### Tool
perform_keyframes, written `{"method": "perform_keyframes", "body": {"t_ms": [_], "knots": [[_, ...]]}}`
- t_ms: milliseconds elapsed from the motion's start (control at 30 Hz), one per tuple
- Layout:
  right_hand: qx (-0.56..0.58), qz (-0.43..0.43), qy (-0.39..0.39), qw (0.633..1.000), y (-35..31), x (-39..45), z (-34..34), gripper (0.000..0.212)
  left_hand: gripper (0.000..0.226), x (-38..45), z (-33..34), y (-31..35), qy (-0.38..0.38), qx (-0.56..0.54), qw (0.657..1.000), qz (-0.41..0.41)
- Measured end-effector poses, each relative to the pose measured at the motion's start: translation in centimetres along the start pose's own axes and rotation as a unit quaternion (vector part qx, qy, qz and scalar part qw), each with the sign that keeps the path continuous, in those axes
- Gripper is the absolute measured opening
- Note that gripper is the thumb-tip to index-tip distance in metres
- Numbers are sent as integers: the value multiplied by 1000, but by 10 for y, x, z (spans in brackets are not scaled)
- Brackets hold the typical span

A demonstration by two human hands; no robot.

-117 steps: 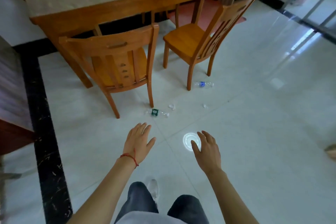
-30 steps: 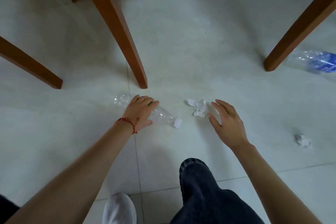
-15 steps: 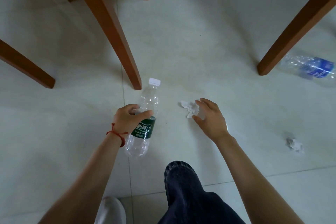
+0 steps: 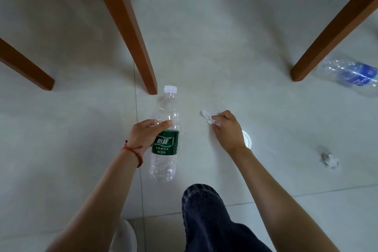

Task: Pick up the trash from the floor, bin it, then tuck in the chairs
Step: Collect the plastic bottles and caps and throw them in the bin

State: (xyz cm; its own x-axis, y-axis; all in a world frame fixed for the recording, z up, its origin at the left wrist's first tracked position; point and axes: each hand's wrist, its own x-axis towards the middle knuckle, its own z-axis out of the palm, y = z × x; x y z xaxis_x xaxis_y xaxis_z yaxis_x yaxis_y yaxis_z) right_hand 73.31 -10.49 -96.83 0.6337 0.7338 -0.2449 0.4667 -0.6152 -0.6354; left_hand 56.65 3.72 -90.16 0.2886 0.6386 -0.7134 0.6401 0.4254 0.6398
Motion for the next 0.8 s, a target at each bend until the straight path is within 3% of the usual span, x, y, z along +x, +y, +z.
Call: {"method": "perform_keyframes", "body": {"t_ms": [133, 200, 367, 633, 800], "knots": [[195, 160, 17, 967, -15, -3, -5, 10, 29, 7, 1, -2, 13, 4, 1000, 5], [288, 210, 11, 934, -24, -6, -13, 28, 38, 8, 1, 0, 20, 8, 1000, 4], [416, 288, 12, 862, -54, -24, -43, 6, 49, -8, 1, 17, 21, 28, 999, 5], [441, 341, 30, 830, -122, -73, -117, 12, 32, -78, -24, 70, 0, 6, 1000, -14], [442, 353, 45, 823, -168, -106, -172, 11, 40, -138, -43, 111, -32, 5, 999, -29]]}}
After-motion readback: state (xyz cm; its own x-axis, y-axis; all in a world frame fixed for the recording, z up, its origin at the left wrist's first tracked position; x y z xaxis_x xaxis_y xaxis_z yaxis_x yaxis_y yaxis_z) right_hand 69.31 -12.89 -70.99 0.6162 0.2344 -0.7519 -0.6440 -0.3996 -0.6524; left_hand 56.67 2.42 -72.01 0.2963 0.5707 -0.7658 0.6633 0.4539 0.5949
